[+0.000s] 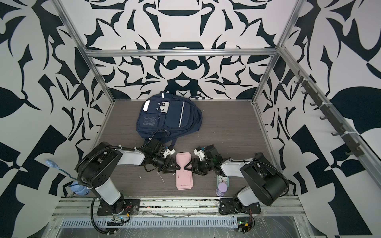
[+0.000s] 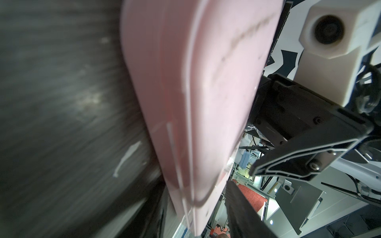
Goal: Pack books, pencil case, and school supplies into a backpack
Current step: Pick up the pencil case from the bottom-center of the table.
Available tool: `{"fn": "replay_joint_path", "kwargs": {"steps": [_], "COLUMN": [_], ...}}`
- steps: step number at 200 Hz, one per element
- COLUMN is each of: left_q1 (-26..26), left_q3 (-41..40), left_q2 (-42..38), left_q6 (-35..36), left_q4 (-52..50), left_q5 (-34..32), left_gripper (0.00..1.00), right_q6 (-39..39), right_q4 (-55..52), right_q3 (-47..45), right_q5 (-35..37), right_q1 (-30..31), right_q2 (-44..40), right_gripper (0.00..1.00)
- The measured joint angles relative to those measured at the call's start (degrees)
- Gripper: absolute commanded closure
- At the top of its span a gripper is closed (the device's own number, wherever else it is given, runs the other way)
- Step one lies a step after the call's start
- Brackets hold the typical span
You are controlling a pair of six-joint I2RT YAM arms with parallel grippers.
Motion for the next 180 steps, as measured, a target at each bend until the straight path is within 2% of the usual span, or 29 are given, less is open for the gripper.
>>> {"fn": "replay_joint_path", "kwargs": {"steps": [180], "left_q1": [1.18], "left_q3": [-0.46], "left_q2": [0.98], "left_q6": [-1.97], "left_q4": [2.58], "left_q5": [1.49], "left_gripper": [0.51], "right_q6": [1.57], "right_q4": [0.37], "right_q3": [3.13], "right_q5": [0.79], "right_q1": [1.79], "right_q2": [0.76], "right_gripper": [0.41]}}
